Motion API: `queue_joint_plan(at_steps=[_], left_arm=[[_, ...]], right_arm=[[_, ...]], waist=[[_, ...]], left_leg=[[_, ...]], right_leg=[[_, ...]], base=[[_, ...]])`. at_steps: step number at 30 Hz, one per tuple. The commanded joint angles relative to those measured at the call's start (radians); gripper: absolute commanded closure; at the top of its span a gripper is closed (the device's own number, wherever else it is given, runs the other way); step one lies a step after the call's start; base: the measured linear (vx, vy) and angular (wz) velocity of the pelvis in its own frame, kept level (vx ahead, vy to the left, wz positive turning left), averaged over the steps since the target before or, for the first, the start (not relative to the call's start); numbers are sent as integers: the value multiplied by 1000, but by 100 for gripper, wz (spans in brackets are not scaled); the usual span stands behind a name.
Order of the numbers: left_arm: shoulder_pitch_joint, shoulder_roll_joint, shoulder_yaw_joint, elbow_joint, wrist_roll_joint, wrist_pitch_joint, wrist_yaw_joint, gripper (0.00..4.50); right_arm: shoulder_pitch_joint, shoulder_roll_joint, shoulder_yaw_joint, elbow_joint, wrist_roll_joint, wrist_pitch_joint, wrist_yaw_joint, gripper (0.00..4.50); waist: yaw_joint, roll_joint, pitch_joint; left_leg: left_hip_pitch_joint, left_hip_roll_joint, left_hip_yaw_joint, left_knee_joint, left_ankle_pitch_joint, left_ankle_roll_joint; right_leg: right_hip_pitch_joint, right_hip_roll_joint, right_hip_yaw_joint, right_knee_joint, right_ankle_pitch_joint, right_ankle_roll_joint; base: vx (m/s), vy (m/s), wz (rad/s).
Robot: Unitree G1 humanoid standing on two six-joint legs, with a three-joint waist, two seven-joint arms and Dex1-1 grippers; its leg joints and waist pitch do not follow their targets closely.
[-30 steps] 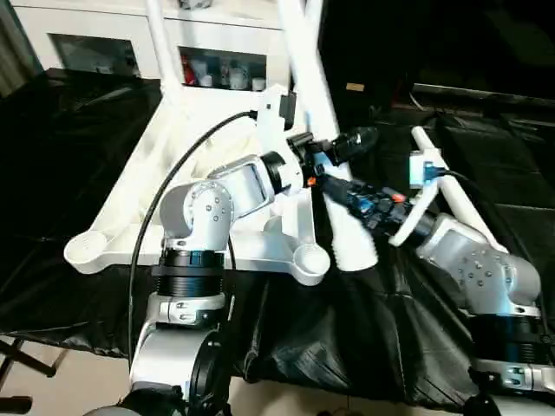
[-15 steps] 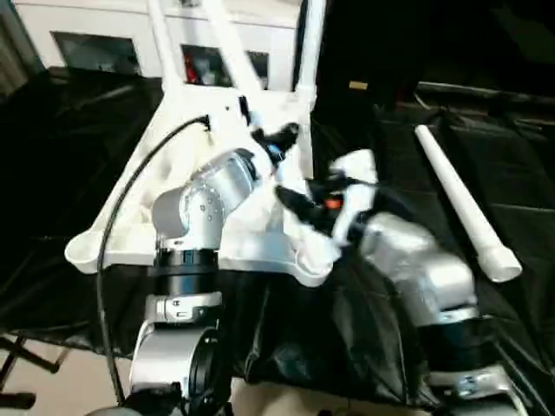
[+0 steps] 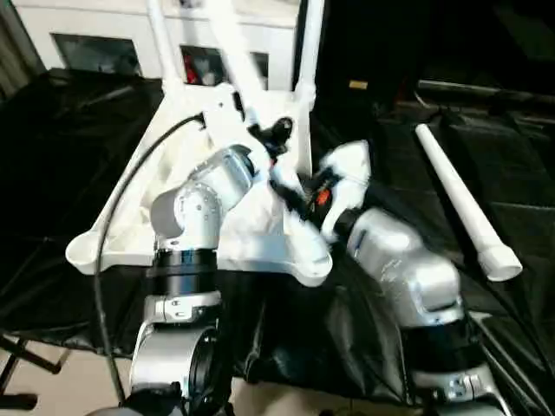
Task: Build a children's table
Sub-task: Pick table leg
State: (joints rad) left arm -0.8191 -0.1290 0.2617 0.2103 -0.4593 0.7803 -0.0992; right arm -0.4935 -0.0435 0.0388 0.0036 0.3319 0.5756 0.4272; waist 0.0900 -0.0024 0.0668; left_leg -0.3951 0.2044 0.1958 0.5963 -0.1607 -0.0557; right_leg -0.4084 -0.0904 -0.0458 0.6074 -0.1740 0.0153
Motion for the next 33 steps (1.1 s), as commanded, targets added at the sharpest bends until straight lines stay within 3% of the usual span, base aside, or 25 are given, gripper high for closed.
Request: queue_joint_plan(at_steps=[1, 2, 3, 5, 6, 8, 10, 17, 25, 28, 31, 32, 33], left_arm=[[7, 19, -66, -12, -29, 12, -116, 268], [8, 51, -78, -10, -40, 9, -163, 268], [8, 75, -86, -9, -46, 6, -198, 269], [3, 136, -108, -12, -74, 22, -305, 269], [3, 136, -108, -12, -74, 22, -305, 269], [3, 183, -137, -27, -104, 33, -418, 269], [-3, 208, -145, -33, -134, 65, -494, 270], [-15, 243, -169, -60, -216, 106, -640, 270], [-6, 243, -175, -108, -287, 132, -745, 270], [-7, 252, -182, -111, -298, 137, -771, 270], [-10, 257, -183, -110, -302, 139, -773, 270], [-11, 259, -182, -109, -303, 139, -773, 270], [-13, 261, -181, -107, -306, 140, -774, 270]], right_arm=[[-5, -57, -16, 7, 53, 18, 101, 151], [2, -101, -1, 1, 76, 38, 181, 151], [9, -137, 11, -9, 98, 54, 248, 147], [27, -231, 39, -41, 152, 81, 423, 129], [27, -231, 39, -41, 152, 81, 423, 117], [18, -277, 45, -21, 165, 84, 512, 104], [-1, -300, 44, 5, 186, 103, 570, 85], [-46, -369, 83, 60, 218, 95, 731, 66], [-74, -385, 113, 102, 224, 100, 843, 66], [-84, -386, 123, 120, 230, 105, 869, 102], [-88, -385, 129, 125, 238, 108, 886, 108], [-89, -383, 132, 126, 241, 109, 890, 140], [-88, -381, 135, 126, 243, 112, 892, 140]], waist=[[-3, -5, -81], [-1, -11, -82], [1, -5, -81], [2, -19, -80], [4, -15, -81], [-3, -28, -81], [0, -24, -79], [7, -17, -79], [8, -22, -81], [9, -22, -82], [8, -23, -81], [9, -23, -81], [8, -23, -80]], left_leg=[[26, 11, -12, -70, -222, -23], [26, 12, -12, -69, -215, -16], [23, 12, -12, -68, -199, -5], [21, 11, -9, -65, -182, 13], [20, 12, -10, -64, -174, 16], [17, 12, -8, -61, -153, 28], [25, 14, -5, -59, -160, 29], [29, 19, -7, -61, -188, 11], [25, 17, -6, -58, -158, 23], [26, 17, -6, -57, -164, 25], [26, 18, -7, -57, -167, 22], [26, 18, -7, -58, -167, 22], [26, 18, -6, -58, -170, 21]], right_leg=[[48, -32, 27, -72, -153, -154], [51, -33, 27, -70, -153, -154], [52, -33, 28, -68, -139, -157], [56, -34, 29, -67, -130, -163], [56, -37, 29, -64, -129, -170], [57, -39, 28, -62, -140, -185], [48, -40, 29, -65, -190, -203], [47, -41, 28, -62, -188, -227], [53, -41, 27, -56, -147, -248], [53, -40, 26, -55, -154, -253], [53, -40, 27, -56, -162, -249], [53, -40, 27, -56, -163, -249], [53, -40, 27, -57, -168, -248]], base=[[0, 0, 0], [0, 0, 0], [0, 0, 0], [0, 0, 0], [0, 0, 0], [0, 0, 0], [0, 0, 0], [0, 0, 0], [0, 0, 0], [0, 0, 0], [0, 0, 0], [0, 0, 0], [0, 0, 0]])
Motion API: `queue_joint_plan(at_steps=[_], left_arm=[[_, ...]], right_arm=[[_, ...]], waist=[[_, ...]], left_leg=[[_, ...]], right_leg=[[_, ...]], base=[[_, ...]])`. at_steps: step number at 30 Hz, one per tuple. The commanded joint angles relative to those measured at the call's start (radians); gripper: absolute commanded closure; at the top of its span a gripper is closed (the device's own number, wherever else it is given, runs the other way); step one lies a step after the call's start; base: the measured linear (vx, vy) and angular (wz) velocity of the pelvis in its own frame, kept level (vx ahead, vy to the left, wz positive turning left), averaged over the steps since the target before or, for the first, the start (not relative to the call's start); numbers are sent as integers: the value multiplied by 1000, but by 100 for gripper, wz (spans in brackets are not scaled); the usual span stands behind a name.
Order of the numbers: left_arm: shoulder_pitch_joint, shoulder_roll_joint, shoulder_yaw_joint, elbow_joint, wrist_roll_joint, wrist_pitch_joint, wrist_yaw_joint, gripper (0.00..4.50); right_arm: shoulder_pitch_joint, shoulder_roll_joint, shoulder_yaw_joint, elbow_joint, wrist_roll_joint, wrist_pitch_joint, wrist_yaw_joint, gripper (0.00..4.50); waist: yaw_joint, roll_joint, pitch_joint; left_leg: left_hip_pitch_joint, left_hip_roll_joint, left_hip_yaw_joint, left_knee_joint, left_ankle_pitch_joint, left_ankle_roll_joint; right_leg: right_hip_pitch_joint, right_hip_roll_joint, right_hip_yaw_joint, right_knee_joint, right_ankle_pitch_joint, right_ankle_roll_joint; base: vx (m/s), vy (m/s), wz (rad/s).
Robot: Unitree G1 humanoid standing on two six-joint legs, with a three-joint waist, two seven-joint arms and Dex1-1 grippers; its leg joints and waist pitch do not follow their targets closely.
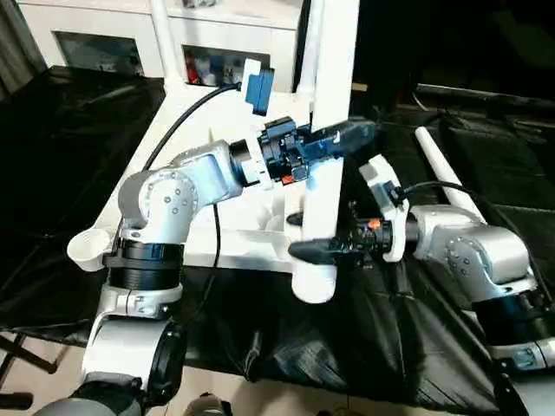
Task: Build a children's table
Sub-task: Pick table leg
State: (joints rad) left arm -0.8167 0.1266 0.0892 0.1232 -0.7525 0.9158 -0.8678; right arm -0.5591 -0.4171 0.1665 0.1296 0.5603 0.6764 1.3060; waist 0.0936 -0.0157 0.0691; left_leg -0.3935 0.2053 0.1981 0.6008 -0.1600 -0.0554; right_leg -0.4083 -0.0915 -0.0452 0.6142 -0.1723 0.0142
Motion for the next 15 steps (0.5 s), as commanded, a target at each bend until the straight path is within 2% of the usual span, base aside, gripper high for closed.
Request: queue_joint_plan(at_steps=[1, 6, 7, 9, 10, 14, 15], left_arm=[[-16, 5, -7, -17, -14, 3, -3, 270], [-12, 6, 1, -13, -23, 4, -7, 270], [-8, 4, 3, -17, -28, 4, -7, 270], [-7, 2, 4, -19, -31, 4, -7, 270], [-1, -2, 4, -26, -35, 3, -4, 270], [10, -7, 0, -33, -34, 0, 5, 270], [12, -9, 0, -35, -34, -2, 7, 235]], right_arm=[[-22, -5, 8, 1, 14, 11, 19, 143], [-6, 8, 12, -8, 8, 13, 5, 185], [1, 14, 9, -20, 11, 17, -12, 190], [5, 16, 6, -25, 13, 20, -20, 209], [16, 23, -1, -44, 18, 27, -43, 220], [33, 34, -15, -65, 24, 37, -74, 244], [37, 37, -19, -70, 25, 39, -80, 250]], waist=[[5, -11, -83], [5, -12, -84], [5, -15, -84], [4, -14, -83], [4, -17, -84], [4, -15, -84], [3, -20, -84]], left_leg=[[24, 17, -9, -62, -166, 20], [24, 16, -8, -60, -156, 20], [24, 17, -9, -61, -154, 22], [24, 17, -8, -61, -150, 22], [25, 17, -8, -61, -149, 22], [25, 17, -9, -62, -154, 15], [25, 17, -7, -61, -155, 15]], right_leg=[[53, -39, 26, -62, -168, -245], [53, -39, 26, -61, -164, -245], [52, -39, 26, -61, -168, -244], [52, -38, 27, -61, -168, -241], [52, -38, 27, -61, -166, -240], [51, -38, 27, -61, -169, -237], [51, -38, 27, -62, -171, -235]], base=[[0, 0, 0], [0, 0, 0], [0, 0, 0], [0, 0, 0], [0, 0, 0], [0, 0, 0], [0, 0, 0]])
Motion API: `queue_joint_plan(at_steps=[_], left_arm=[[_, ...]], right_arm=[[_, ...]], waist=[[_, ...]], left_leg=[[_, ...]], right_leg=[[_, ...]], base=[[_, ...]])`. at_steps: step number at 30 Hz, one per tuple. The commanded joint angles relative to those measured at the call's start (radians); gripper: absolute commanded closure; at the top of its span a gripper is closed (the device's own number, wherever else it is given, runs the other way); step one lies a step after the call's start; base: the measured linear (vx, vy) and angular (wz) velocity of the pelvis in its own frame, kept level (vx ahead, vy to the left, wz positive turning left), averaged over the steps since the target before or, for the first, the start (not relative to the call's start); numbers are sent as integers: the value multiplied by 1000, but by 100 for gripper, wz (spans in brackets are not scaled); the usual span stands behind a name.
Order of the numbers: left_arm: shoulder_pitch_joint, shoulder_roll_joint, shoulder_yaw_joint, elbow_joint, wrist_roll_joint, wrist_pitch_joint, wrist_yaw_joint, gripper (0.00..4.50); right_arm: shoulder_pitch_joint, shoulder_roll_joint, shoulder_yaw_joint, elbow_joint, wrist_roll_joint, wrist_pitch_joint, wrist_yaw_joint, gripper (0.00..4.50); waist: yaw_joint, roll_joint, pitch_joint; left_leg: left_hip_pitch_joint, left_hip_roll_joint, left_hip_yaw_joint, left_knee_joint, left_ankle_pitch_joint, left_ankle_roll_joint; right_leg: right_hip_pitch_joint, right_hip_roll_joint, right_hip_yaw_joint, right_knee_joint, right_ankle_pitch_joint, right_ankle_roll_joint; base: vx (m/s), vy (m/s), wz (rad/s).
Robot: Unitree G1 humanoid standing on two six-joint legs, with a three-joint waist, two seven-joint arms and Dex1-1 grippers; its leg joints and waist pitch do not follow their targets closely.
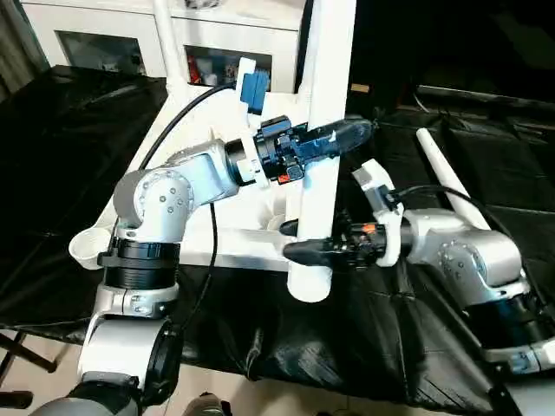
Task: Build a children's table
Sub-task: Pick table leg
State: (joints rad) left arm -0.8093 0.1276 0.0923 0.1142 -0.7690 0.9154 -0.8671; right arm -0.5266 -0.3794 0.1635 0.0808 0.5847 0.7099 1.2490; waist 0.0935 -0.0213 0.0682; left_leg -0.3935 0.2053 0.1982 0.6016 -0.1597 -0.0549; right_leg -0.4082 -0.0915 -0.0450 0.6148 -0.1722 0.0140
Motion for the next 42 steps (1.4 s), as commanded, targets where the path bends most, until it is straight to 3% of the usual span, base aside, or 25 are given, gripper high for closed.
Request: queue_joint_plan(at_steps=[1, 2, 5, 6, 7, 9, 12, 16, 21, 22, 24, 27, 29, 31, 33, 34, 37, 39, 42], left_arm=[[6, -16, -1, -19, 6, -15, 44, 235], [5, -19, -2, -13, 22, -26, 64, 200], [8, -21, 3, -6, 39, -40, 93, 188], [17, -23, -6, -10, 91, -77, 154, 188], [23, -25, -19, -9, 149, -107, 216, 160], [28, -25, -32, -8, 198, -130, 268, 153], [50, -52, -17, -29, 289, -115, 484, 151], [77, -83, -38, -94, 304, -84, 553, 168], [83, -117, -36, -91, 289, -115, 550, 188], [73, -122, -30, -70, 282, -136, 539, 216], [62, -127, -17, -55, 272, -147, 543, 224], [53, -128, -8, -49, 266, -158, 543, 252], [43, -133, 6, -47, 257, -153, 549, 256], [32, -121, 3, -45, 262, -152, 528, 259], [26, -110, -6, -43, 267, -156, 515, 262], [20, -100, -15, -39, 272, -158, 501, 263], [10, -84, -33, -31, 278, -165, 477, 264], [-6, -56, -69, -19, 294, -173, 436, 264], [-16, -43, -87, -11, 296, -174, 410, 265]], right_arm=[[16, 10, -29, -32, 0, 2, -52, 250], [20, 15, -35, -35, -2, -2, -65, 254], [28, 28, -48, -44, -22, -15, -119, 257], [33, 43, -60, -54, -46, -24, -181, 257], [34, 54, -69, -60, -61, -28, -224, 257], [35, 63, -75, -65, -72, -31, -258, 257], [37, 95, -86, -93, -108, -29, -387, 257], [37, 116, -89, -98, -129, -30, -454, 258], [35, 132, -91, -104, -138, -31, -484, 259], [32, 135, -93, -104, -141, -30, -495, 259], [32, 136, -98, -110, -136, -25, -503, 259], [33, 132, -100, -115, -133, -23, -506, 259], [37, 122, -99, -113, -133, -26, -498, 259], [37, 112, -94, -100, -144, -31, -489, 259], [33, 107, -92, -92, -146, -34, -483, 259], [27, 104, -94, -82, -135, -23, -470, 259], [18, 97, -97, -65, -120, -10, -456, 189], [-1, 69, -89, -37, -116, -13, -408, 187], [-15, 33, -66, -13, -120, -11, -349, 150]], waist=[[4, -12, -83], [4, -12, -83], [3, -13, -83], [3, -11, -82], [1, -13, -82], [0, -12, -81], [-1, -3, -84], [-4, -4, -85], [-3, -2, -84], [-5, -4, -84], [-4, -4, -83], [-5, -7, -83], [-5, -9, -83], [-6, -20, -83], [-4, -17, -83], [-5, -22, -81], [-3, -20, -83], [-1, -19, -84], [0, -19, -82]], left_leg=[[24, 18, -8, -63, -156, 12], [26, 18, -8, -62, -156, 11], [24, 16, -9, -64, -166, -2], [24, 17, -10, -66, -167, -5], [25, 17, -10, -65, -169, -11], [25, 19, -11, -67, -170, -16], [25, 18, -13, -66, -170, -31], [24, 15, -12, -66, -172, -26], [25, 16, -12, -67, -181, -21], [24, 14, -11, -67, -186, -21], [25, 14, -12, -67, -191, -22], [23, 14, -12, -67, -192, -23], [23, 14, -11, -66, -187, -20], [22, 14, -9, -65, -176, -11], [22, 15, -10, -65, -169, -8], [21, 15, -9, -66, -168, -8], [23, 14, -9, -65, -165, -6], [24, 15, -11, -66, -166, -6], [23, 15, -10, -64, -159, -6]], right_leg=[[51, -39, 27, -63, -177, -229], [50, -39, 27, -63, -176, -229], [51, -38, 26, -65, -202, -213], [50, -39, 27, -66, -206, -207], [48, -39, 27, -68, -212, -196], [48, -39, 28, -70, -219, -185], [50, -38, 28, -66, -202, -173], [49, -34, 26, -69, -193, -172], [46, -32, 26, -71, -186, -179], [47, -32, 26, -72, -190, -175], [46, -32, 26, -74, -198, -171], [47, -33, 27, -73, -208, -166], [47, -34, 27, -73, -207, -164], [47, -34, 27, -74, -212, -159], [46, -35, 27, -73, -220, -158], [47, -35, 27, -74, -223, -155], [45, -35, 27, -73, -222, -155], [46, -34, 27, -71, -220, -151], [48, -36, 27, -70, -201, -160]], base=[[0, 0, 0], [0, 0, 0], [0, 0, 0], [0, 0, 0], [0, 0, 0], [0, 0, 0], [0, 0, 0], [0, 0, 0], [0, 0, 0], [0, 0, 0], [0, 0, 0], [0, 0, 0], [0, 0, 0], [0, 0, 0], [0, 0, 0], [0, 0, 0], [0, 0, 0], [0, 0, 0], [0, 0, 0]])
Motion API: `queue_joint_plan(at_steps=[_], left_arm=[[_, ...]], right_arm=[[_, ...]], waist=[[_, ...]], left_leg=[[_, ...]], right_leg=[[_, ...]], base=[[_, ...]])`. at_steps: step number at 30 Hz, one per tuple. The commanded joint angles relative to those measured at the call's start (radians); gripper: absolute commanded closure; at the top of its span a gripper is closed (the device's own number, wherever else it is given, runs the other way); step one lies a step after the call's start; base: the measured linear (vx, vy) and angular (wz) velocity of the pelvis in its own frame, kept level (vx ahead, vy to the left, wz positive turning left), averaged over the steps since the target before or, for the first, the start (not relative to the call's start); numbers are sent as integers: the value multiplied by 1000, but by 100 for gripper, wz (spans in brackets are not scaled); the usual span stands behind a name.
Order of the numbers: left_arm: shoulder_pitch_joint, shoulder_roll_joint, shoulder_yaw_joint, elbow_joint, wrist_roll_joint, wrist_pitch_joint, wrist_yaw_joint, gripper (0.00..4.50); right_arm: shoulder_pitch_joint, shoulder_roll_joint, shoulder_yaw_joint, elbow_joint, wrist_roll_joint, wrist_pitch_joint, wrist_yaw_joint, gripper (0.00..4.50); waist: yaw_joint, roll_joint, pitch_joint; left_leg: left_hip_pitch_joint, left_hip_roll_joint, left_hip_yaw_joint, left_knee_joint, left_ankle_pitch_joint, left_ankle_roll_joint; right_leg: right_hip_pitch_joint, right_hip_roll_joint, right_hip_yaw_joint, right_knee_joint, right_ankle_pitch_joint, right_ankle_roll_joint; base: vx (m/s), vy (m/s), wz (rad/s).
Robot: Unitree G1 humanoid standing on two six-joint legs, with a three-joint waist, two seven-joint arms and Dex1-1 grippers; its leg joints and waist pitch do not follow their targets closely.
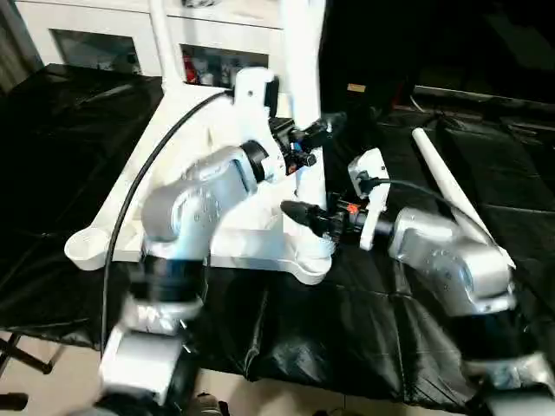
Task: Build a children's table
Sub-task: Pick table leg
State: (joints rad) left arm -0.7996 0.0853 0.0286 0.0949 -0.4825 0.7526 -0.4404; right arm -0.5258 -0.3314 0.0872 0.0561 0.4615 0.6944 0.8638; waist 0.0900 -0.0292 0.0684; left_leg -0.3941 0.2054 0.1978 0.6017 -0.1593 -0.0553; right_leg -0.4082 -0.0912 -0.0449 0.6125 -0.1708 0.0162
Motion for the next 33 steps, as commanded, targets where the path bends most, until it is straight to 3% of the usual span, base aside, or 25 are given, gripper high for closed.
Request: queue_joint_plan(at_steps=[1, 8, 18, 19, 25, 33], left_arm=[[-31, 9, -37, 8, 11, -12, -36, 265], [-29, 13, -63, -10, 2, 0, -74, 265], [-30, 7, -104, -9, -2, -4, -128, 265], [-31, 7, -105, -8, -2, -5, -131, 265], [-42, 9, -110, 8, 1, -12, -152, 265], [-40, 7, -114, -3, -7, 1, -166, 265]], right_arm=[[-24, -41, 30, 28, -1, 7, 77, 147], [-54, -57, 43, 76, -16, 9, 101, 147], [-67, -55, 70, 113, -18, -2, 138, 147], [-68, -55, 71, 116, -20, -3, 140, 175], [-67, -58, 88, 126, -35, -6, 151, 225], [-66, -47, 86, 142, -34, -9, 153, 258]], waist=[[5, -9, -84], [5, -12, -86], [3, -11, -85], [3, -10, -85], [3, -8, -86], [4, -6, -86]], left_leg=[[24, 16, -10, -63, -151, -3], [23, 15, -7, -60, -134, 9], [23, 16, -8, -61, -152, 1], [24, 16, -8, -61, -151, 0], [25, 15, -8, -60, -144, 6], [25, 16, -8, -60, -150, 4]], right_leg=[[48, -36, 27, -64, -184, -171], [51, -37, 27, -58, -142, -214], [51, -37, 26, -62, -169, -212], [51, -37, 26, -61, -166, -212], [52, -36, 26, -59, -144, -223], [53, -37, 26, -59, -147, -225]], base=[[0, 0, 0], [0, 0, 0], [0, 0, 0], [0, 0, 0], [0, 0, 0], [0, 0, 0]])
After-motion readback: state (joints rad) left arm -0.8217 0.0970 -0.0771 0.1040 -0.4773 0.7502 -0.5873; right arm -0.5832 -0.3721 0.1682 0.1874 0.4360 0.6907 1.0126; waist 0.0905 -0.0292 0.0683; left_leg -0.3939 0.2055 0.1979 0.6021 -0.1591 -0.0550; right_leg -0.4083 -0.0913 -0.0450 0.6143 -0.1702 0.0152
